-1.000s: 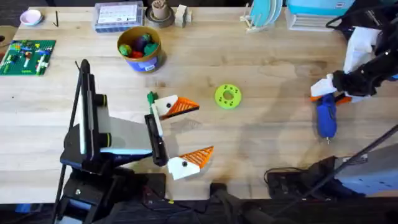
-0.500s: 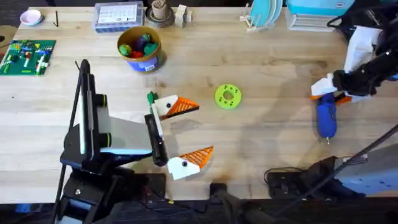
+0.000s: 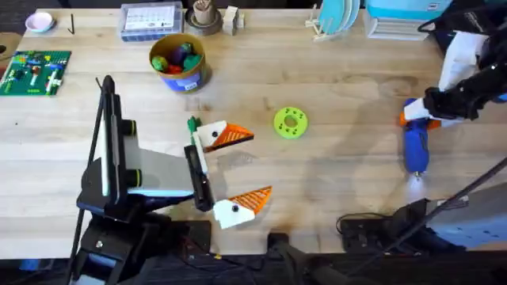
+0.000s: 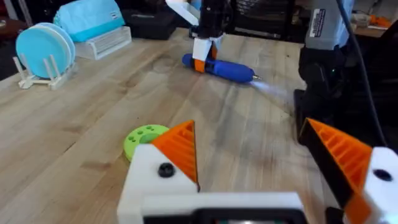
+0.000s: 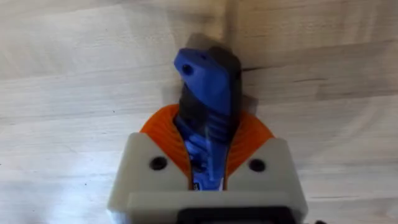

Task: Pick up the gripper from the table and insert it into the empty holder that is missing its gripper. Then pick up a screw, insert it into the mounting hole, and use the screwdriver to tighten it. Finally, clean up the table by picking up the vegetable and placing it into the bucket.

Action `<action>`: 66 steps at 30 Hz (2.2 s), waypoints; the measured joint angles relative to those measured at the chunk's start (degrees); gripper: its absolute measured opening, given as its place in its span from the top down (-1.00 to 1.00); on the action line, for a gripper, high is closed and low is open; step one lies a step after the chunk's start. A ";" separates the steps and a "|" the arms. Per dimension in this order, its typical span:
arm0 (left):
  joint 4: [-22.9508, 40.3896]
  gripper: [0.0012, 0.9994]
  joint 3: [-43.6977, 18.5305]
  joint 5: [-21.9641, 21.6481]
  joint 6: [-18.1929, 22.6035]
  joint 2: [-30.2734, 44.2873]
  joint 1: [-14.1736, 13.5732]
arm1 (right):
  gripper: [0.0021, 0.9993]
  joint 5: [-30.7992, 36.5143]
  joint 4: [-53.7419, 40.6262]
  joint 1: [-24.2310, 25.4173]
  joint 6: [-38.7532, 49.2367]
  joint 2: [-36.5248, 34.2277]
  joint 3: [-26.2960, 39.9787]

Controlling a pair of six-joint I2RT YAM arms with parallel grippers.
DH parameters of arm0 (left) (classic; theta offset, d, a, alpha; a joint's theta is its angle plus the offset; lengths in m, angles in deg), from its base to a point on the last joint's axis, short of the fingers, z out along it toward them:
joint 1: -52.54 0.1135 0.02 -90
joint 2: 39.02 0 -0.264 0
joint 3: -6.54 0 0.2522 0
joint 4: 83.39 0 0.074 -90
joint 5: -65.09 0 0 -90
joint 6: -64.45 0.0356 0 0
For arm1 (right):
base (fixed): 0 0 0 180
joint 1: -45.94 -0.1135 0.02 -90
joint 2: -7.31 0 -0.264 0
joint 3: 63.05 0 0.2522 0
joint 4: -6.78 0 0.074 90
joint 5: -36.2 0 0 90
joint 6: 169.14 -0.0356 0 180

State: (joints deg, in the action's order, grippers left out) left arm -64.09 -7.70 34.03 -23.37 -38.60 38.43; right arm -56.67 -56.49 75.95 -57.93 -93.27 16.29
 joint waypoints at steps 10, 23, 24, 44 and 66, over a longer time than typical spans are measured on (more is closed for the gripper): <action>0.00 -0.99 0.01 0.00 0.01 -0.01 0.00 | 0.63 -0.63 0.02 -0.01 -0.65 4.06 -0.57; 0.00 -0.99 0.00 0.00 0.00 -0.01 0.00 | 0.67 -2.98 3.07 -3.65 -7.66 19.62 -0.61; 0.00 -0.99 0.00 0.00 0.00 0.00 0.00 | 0.67 -2.98 3.36 -4.75 -8.13 21.27 -0.61; -0.07 -0.43 0.02 -0.02 0.00 0.01 0.00 | 0.73 -4.04 18.48 -20.06 -11.45 46.55 -0.37; -0.05 0.99 0.00 -0.02 0.42 0.00 0.00 | 0.78 -16.29 36.41 -33.00 -24.87 59.50 -12.33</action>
State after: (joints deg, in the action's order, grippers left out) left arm -64.14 -7.70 34.01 -22.96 -38.61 38.43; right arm -72.97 -20.08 42.95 -82.80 -33.77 3.96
